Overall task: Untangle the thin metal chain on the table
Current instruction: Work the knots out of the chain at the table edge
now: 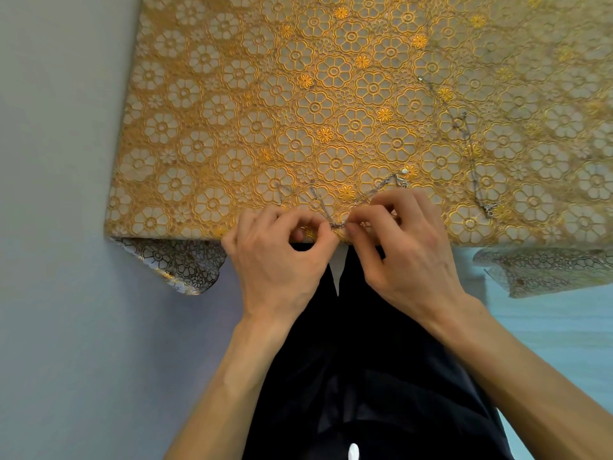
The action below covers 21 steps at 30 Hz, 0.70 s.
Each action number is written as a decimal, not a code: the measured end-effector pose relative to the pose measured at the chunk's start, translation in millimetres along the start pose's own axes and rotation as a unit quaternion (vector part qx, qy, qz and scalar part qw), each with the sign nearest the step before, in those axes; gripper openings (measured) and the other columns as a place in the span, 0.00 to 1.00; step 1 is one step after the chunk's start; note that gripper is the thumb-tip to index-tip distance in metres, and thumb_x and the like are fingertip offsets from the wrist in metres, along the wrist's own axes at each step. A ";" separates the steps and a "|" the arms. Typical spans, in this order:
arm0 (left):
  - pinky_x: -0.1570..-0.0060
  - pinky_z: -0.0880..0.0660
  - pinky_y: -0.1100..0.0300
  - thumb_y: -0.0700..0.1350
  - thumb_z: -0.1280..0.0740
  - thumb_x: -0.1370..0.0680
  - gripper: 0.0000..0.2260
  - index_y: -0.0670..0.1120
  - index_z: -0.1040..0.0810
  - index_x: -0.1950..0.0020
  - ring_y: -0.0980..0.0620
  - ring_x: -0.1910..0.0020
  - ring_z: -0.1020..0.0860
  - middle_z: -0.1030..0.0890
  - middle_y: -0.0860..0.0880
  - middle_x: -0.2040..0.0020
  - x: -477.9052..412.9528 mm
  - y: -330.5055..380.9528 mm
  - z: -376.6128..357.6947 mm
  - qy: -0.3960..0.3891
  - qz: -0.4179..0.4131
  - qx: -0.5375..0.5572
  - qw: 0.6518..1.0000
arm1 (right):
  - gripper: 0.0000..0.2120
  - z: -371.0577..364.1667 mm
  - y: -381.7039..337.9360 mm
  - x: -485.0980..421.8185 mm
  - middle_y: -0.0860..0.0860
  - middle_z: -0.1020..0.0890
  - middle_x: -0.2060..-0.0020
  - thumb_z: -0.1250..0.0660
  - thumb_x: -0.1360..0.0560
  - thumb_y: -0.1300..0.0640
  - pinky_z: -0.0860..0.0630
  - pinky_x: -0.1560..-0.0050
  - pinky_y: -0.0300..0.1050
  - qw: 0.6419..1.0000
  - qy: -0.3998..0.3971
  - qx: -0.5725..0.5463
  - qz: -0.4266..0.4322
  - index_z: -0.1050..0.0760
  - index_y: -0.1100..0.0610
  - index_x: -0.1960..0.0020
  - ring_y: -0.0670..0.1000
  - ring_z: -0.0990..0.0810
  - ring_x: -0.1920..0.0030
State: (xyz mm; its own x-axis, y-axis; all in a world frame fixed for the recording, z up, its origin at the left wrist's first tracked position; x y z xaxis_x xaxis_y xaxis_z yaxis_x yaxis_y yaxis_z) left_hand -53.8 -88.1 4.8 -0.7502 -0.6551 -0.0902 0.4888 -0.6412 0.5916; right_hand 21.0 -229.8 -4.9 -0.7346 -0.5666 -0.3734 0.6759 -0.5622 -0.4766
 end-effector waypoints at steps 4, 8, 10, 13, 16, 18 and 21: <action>0.50 0.44 0.58 0.57 0.30 0.28 0.04 0.59 0.18 0.61 0.57 0.53 0.29 0.25 0.55 0.65 -0.1 -1.8 -0.8 -0.004 -0.002 0.001 1.000 | 0.07 3.9 -3.6 1.6 0.54 0.22 0.53 0.28 0.24 0.54 0.27 0.54 0.51 1.000 0.014 -0.012 -0.005 0.17 0.57 0.50 0.55 0.25 0.53; 0.50 0.44 0.58 0.58 0.30 0.29 0.04 0.60 0.18 0.60 0.57 0.53 0.29 0.25 0.56 0.64 -0.5 -4.4 -2.2 -0.010 0.000 0.005 1.000 | 0.06 0.8 -9.0 -1.1 0.53 0.20 0.56 0.27 0.24 0.53 0.29 0.55 0.52 1.000 0.027 0.001 0.006 0.16 0.54 0.53 0.57 0.24 0.56; 0.50 0.44 0.58 0.58 0.30 0.29 0.03 0.61 0.18 0.60 0.58 0.53 0.30 0.25 0.57 0.64 -0.8 -4.3 -2.6 -0.011 0.002 0.008 1.000 | 0.06 -2.0 -10.8 -2.4 0.53 0.20 0.57 0.28 0.23 0.53 0.28 0.56 0.53 0.999 0.027 0.013 0.012 0.16 0.55 0.53 0.58 0.24 0.56; 0.51 0.46 0.59 0.58 0.29 0.29 0.03 0.61 0.18 0.60 0.59 0.53 0.31 0.26 0.58 0.65 -1.3 -3.9 -2.3 -0.011 0.004 0.011 1.000 | 0.06 -5.9 -13.1 -2.5 0.55 0.20 0.56 0.30 0.21 0.54 0.29 0.54 0.54 0.999 0.019 0.037 0.024 0.17 0.57 0.53 0.60 0.23 0.56; 0.52 0.47 0.60 0.58 0.30 0.29 0.04 0.60 0.18 0.61 0.58 0.53 0.30 0.25 0.56 0.65 -2.0 -3.5 -2.0 -0.008 0.007 0.008 1.000 | 0.07 -7.7 -13.3 -1.8 0.56 0.20 0.54 0.32 0.20 0.56 0.29 0.54 0.55 0.998 0.006 0.048 0.029 0.19 0.59 0.52 0.61 0.23 0.55; 0.52 0.46 0.60 0.58 0.30 0.29 0.04 0.60 0.18 0.61 0.57 0.53 0.30 0.25 0.55 0.65 -2.2 -3.0 -2.0 -0.006 0.008 0.004 1.000 | 0.07 -8.2 -12.2 -1.5 0.57 0.21 0.53 0.33 0.20 0.56 0.30 0.53 0.54 0.999 0.000 0.049 0.024 0.20 0.59 0.51 0.60 0.24 0.53; 0.52 0.47 0.60 0.58 0.30 0.29 0.04 0.60 0.19 0.62 0.58 0.53 0.31 0.25 0.56 0.65 -2.1 -2.8 -2.2 -0.007 0.011 0.005 1.000 | 0.07 -8.6 -9.1 0.0 0.57 0.21 0.51 0.34 0.20 0.56 0.31 0.50 0.52 0.999 -0.007 0.039 0.011 0.21 0.60 0.50 0.58 0.26 0.50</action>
State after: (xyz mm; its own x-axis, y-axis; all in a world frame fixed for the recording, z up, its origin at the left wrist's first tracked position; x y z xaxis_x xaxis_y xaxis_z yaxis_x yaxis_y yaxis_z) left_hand -52.6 -85.8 1.6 -0.7449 -0.6639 -0.0658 0.5015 -0.6222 0.6011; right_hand 14.4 -219.5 -7.4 -0.7186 -0.5878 -0.3716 0.6952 -0.5939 -0.4048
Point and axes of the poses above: each hand's wrist, its own x-axis away from the middle knuckle, its own z-axis out of the back of the hand, y = z × x, the point moved 4 cm from there along -x, towards the middle knuckle
